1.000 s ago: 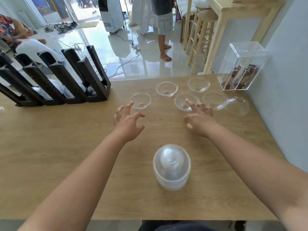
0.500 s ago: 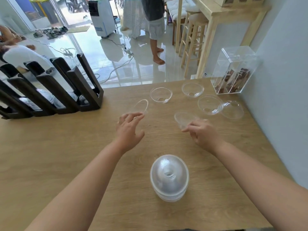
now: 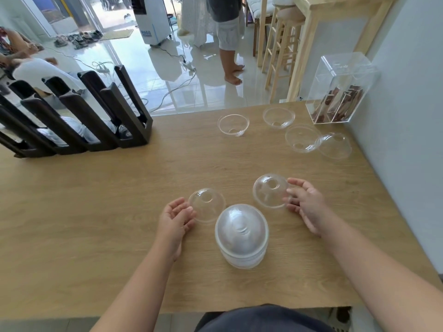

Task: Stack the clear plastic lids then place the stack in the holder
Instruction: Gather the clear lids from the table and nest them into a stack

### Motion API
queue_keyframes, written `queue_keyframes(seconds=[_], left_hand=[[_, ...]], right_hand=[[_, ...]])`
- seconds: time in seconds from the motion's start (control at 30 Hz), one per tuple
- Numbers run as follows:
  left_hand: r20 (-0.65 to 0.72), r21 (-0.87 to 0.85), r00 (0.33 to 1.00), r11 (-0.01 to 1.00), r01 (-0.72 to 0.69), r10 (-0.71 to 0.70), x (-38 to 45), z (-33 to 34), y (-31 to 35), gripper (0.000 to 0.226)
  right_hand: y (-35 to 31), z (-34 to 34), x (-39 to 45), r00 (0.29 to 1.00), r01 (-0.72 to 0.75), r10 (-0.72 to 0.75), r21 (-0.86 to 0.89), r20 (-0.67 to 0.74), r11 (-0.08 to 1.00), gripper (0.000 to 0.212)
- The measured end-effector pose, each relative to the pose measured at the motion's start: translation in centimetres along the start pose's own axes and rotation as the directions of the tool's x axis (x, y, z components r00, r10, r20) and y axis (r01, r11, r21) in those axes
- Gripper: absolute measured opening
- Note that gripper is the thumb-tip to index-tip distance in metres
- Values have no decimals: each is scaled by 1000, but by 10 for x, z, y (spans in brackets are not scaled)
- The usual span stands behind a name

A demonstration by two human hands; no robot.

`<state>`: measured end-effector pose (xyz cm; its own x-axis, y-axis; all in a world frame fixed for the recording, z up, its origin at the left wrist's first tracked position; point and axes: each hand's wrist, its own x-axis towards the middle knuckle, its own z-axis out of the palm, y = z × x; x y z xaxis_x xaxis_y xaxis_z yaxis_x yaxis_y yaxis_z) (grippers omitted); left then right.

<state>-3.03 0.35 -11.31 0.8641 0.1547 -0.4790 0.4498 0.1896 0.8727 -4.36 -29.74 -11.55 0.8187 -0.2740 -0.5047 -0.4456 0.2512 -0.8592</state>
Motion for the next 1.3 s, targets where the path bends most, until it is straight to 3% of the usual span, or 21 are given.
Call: queue_keyframes(seconds=[0.1, 0.17, 0.23, 0.3, 0.4, 0.47, 0.6, 0.8, 0.9, 1.03, 1.3], left_hand=[[69, 277, 994, 955, -101, 85, -4, -5, 1, 63], [133, 537, 984, 826, -171, 117, -6, -5, 2, 97], [161, 685, 979, 699, -204, 127, -5, -2, -2, 118], [167, 727, 979, 657, -203, 118, -4, 3, -6, 121], [135, 763, 974, 608, -219, 181, -3, 11, -10, 102], [119, 762, 967, 603, -234, 225, -3, 10, -12, 97], [86, 715, 940, 636, -289, 331, -13, 2, -8, 97], [74, 472, 864, 746, -470, 498, -54, -4, 29, 97], [191, 437, 811, 692, -574, 553, -81, 6, 46, 95], [411, 518, 749, 543, -661, 520, -109, 26, 37, 95], [436, 601, 780, 500, -624, 449, -112, 32, 4, 87]], right_hand=[[5, -2, -2, 990, 125, -140, -455, 1, 881, 79], [5, 1, -4, 978, 186, -202, -626, 46, 758, 103], [8, 8, -5, 968, 220, -238, -713, 76, 666, 113], [14, 12, 0, 962, 201, -269, -776, 41, 598, 113], [17, 13, 3, 950, 141, -312, -869, -16, 474, 105], [15, 14, 1, 944, 135, -329, -877, -28, 461, 99], [16, 9, -4, 927, 185, -373, -823, -35, 537, 93], [3, -4, -18, 889, 287, -456, -727, -40, 624, 89], [-12, -9, -31, 876, 358, -480, -597, -51, 718, 89], [-31, -5, -52, 844, 472, -537, -453, -16, 756, 88], [-53, 12, -84, 792, 582, -602, -433, 108, 688, 81]])
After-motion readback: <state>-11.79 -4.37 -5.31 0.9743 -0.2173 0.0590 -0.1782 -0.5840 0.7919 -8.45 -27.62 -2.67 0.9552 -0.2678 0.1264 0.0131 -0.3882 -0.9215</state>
